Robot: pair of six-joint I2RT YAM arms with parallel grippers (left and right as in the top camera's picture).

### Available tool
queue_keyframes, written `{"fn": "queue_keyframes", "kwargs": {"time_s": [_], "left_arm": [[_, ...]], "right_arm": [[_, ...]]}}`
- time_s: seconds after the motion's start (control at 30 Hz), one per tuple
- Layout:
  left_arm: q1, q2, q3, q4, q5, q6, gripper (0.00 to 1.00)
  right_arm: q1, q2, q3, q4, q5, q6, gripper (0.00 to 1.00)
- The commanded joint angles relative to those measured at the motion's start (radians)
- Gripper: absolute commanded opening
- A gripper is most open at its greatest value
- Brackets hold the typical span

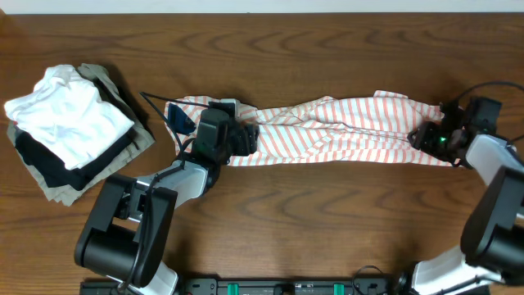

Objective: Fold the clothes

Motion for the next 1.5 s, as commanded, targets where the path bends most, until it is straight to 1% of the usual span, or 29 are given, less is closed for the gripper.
{"fn": "queue_keyframes", "kwargs": {"time_s": [0.0, 0.07, 0.17, 0.3, 0.33, 0.43, 0.5, 0.57, 0.67, 0.77, 0.97, 1.23, 1.37, 1.43, 1.47], "left_arm": [[0.004, -0.013, 0.010, -0.007, 0.008, 0.001, 0.69], [0.004, -0.013, 0.010, -0.006, 0.008, 0.001, 0.69], [0.004, -0.013, 0.010, -0.006, 0.009, 0.001, 0.70], [0.004, -0.013, 0.010, -0.006, 0.008, 0.001, 0.70], [0.004, -0.013, 0.010, -0.006, 0.009, 0.001, 0.69], [0.004, -0.013, 0.010, -0.006, 0.009, 0.001, 0.69], [0.004, -0.013, 0.010, -0.006, 0.009, 0.001, 0.69], [0.004, -0.013, 0.010, -0.006, 0.009, 0.001, 0.70], [0.004, -0.013, 0.010, -0.006, 0.009, 0.001, 0.69], [0.004, -0.013, 0.010, -0.006, 0.009, 0.001, 0.69], [0.004, -0.013, 0.010, -0.006, 0.009, 0.001, 0.69], [0.004, -0.013, 0.010, -0.006, 0.008, 0.001, 0.69], [0.004, -0.013, 0.010, -0.006, 0.008, 0.001, 0.69], [0.004, -0.013, 0.010, -0.006, 0.009, 0.001, 0.69], [0.004, -0.013, 0.010, -0.006, 0.009, 0.001, 0.70]], "right_arm": [[-0.041, -0.128, 0.061, -0.031, 0.041, -0.014, 0.53], [-0.068, -0.163, 0.061, -0.068, 0.064, -0.014, 0.55], [-0.112, -0.164, 0.060, -0.119, 0.074, -0.014, 0.57], [-0.177, -0.134, 0.046, -0.139, 0.098, -0.014, 0.70], [-0.189, -0.123, 0.045, -0.137, 0.098, -0.015, 0.71], [-0.219, -0.076, 0.045, -0.114, 0.098, -0.018, 0.79], [-0.235, -0.034, 0.045, -0.095, 0.095, -0.038, 0.87], [-0.244, 0.003, 0.045, -0.074, 0.089, -0.042, 0.92], [-0.246, 0.072, 0.045, -0.031, 0.055, -0.048, 0.97], [-0.246, 0.131, 0.045, -0.001, -0.013, -0.060, 0.99], [-0.227, 0.231, 0.045, 0.046, -0.173, -0.060, 0.99], [-0.181, 0.248, 0.045, 0.025, -0.193, -0.086, 0.97], [-0.155, 0.248, 0.045, 0.007, -0.193, -0.086, 0.95], [-0.140, 0.248, 0.045, 0.004, -0.190, -0.086, 0.92], [-0.134, 0.249, 0.045, 0.005, -0.187, -0.086, 0.89]]}}
